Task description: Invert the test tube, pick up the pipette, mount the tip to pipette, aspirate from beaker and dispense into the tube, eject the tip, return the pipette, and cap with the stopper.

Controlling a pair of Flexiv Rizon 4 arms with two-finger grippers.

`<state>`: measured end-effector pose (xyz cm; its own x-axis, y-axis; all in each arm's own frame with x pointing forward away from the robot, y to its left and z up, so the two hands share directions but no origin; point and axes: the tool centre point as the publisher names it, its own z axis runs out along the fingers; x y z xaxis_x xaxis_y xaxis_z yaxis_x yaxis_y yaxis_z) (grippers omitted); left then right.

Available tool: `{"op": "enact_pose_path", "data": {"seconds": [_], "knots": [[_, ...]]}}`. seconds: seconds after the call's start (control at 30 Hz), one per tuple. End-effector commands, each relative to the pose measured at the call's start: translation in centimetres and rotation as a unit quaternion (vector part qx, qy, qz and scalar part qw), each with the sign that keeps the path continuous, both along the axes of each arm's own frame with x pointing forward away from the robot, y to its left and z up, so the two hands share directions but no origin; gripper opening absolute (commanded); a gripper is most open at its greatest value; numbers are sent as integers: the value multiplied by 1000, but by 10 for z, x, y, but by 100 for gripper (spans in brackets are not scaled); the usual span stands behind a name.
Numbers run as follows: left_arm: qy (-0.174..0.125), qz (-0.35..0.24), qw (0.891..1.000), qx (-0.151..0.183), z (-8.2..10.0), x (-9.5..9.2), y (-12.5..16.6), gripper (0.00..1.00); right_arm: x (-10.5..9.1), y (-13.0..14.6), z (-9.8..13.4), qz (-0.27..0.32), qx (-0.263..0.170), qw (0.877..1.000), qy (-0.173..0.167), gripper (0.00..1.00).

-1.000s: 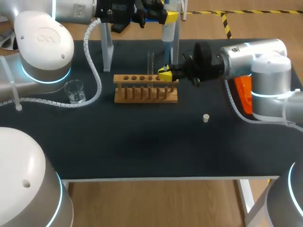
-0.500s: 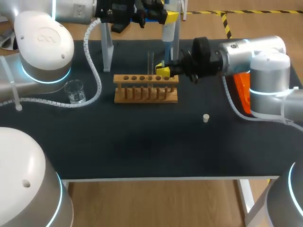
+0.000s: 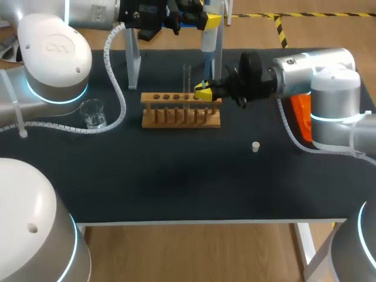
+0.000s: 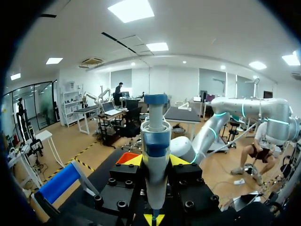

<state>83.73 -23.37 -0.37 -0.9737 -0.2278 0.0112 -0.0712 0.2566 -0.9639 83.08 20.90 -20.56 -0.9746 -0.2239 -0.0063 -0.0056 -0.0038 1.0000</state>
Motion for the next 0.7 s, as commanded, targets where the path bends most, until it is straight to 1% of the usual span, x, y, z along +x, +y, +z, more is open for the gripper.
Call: {"op": "enact_pose_path", "data": {"seconds": [0.03, 0.23, 0.57, 0.7], "knots": [[0, -1, 1000, 1, 1, 0, 1, 0, 1, 0, -4, 1, 3, 1000, 0, 0], [0, -1, 1000, 1, 1, 0, 1, 0, 3, 0, -1, 0, 7, 1000, -4, 0], [0, -1, 1000, 1, 1, 0, 1, 0, 3, 0, 18, 3, 21, 1000, -18, 0], [0, -1, 1000, 1, 1, 0, 1, 0, 3, 0, 22, 4, 24, 999, -22, 0]]}}
